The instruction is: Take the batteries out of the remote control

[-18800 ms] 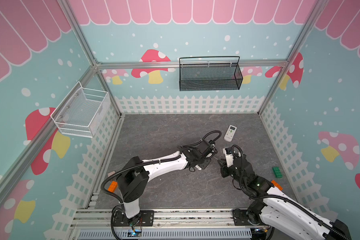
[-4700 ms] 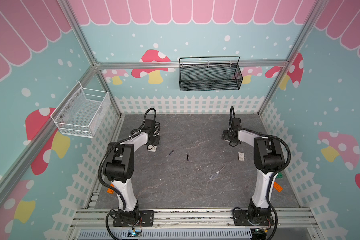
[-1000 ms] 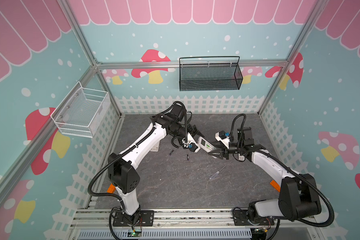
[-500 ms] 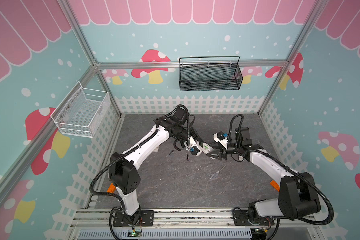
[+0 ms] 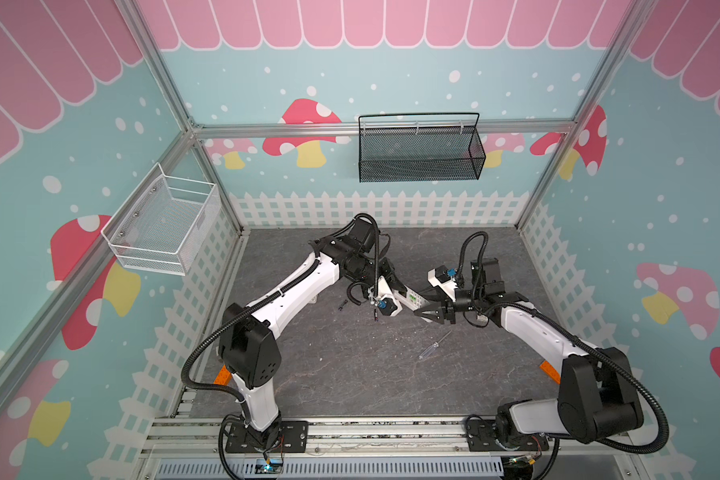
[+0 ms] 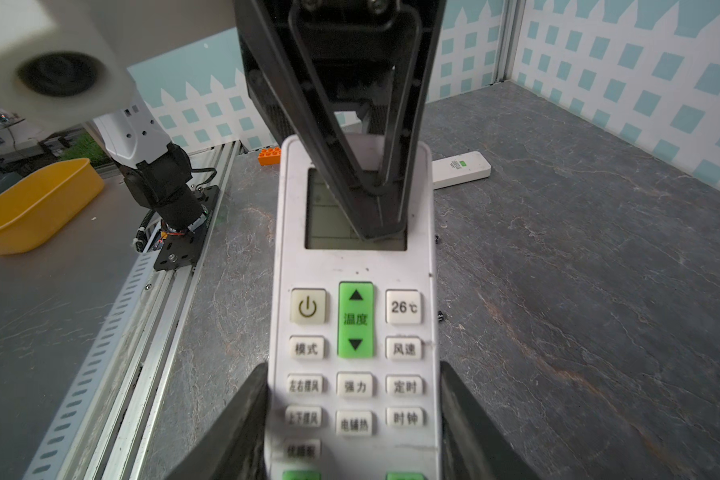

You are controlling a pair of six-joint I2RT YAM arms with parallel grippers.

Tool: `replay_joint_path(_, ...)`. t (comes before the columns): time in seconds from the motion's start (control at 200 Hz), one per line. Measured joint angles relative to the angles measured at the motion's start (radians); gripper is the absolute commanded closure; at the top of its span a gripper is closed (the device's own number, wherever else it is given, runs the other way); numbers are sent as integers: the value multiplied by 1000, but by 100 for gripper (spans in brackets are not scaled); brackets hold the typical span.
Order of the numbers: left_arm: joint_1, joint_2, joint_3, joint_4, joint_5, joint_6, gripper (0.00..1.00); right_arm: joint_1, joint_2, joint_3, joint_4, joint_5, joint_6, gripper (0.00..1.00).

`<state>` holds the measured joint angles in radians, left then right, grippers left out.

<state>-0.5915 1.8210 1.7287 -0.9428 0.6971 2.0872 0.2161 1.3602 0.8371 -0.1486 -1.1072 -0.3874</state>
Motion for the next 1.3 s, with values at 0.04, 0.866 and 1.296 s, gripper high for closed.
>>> replay_joint_path(0.04,-2,0,-1,3,5,3,100,0,-31,-16,6,20,7,38)
replay_joint_path(0.866,133,-55,-324,304,-117,-1865,100,-52,-391,-380,472,447,604,37)
replay_joint_path(1.296,88,-54,-526,721,97,-2373,100,-52,-168,-478,659,447,904,37)
